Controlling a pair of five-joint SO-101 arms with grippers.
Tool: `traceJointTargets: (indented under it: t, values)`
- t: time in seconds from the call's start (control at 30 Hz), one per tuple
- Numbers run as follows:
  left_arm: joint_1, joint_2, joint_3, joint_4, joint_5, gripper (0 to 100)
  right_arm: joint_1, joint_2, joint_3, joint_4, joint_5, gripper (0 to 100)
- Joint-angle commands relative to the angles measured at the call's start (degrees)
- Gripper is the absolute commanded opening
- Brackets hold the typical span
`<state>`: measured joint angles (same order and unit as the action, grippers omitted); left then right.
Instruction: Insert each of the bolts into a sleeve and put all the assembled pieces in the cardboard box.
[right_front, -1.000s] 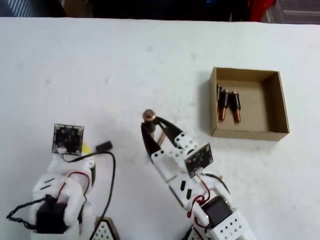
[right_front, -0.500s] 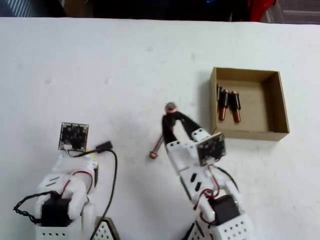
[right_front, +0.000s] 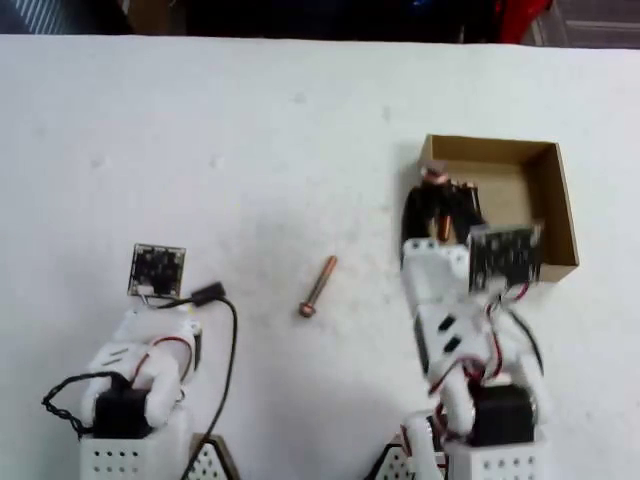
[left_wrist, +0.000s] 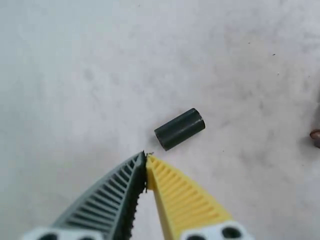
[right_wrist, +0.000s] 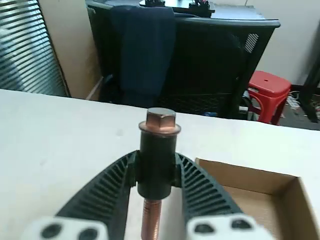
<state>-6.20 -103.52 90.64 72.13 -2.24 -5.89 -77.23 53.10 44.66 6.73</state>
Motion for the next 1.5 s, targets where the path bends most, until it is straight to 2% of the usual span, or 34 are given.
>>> traceJointTargets:
  t: [0.0, 0.23, 0.43, 0.7, 0.93, 1.2, 1.47]
  values:
    - [-0.66, -0.57, 0.7, -3.6, -0.35, 2, 4.79, 15.25, -10.29, 0.04, 4.13, 1.7]
    - [-0.66, -0.57, 0.79, -3.16, -0.35, 2, 12.97, 38.02, -22.59, -2.95, 4.57, 1.7]
    - [-0.66, -0.57, 0.79, -3.43, -0.26, 2, 16.57, 54.46, -32.18, -3.21, 4.66, 1.7]
    - [-0.66, -0.57, 4.84, -8.18, -0.35, 2, 18.95, 76.44, -43.6, -3.21, 4.66, 1.7]
    - [-0.66, -0.57, 4.84, -8.18, -0.35, 2, 21.05, 92.7, -53.89, -3.12, 8.79, 1.7]
    - [-0.66, -0.57, 5.1, -8.62, -0.35, 2, 23.16, 107.74, -65.05, -2.86, 9.05, 1.7]
    - [-0.66, -0.57, 5.1, -8.79, -0.35, 2, 22.81, 116.79, -76.22, 7.96, 9.14, 3.4]
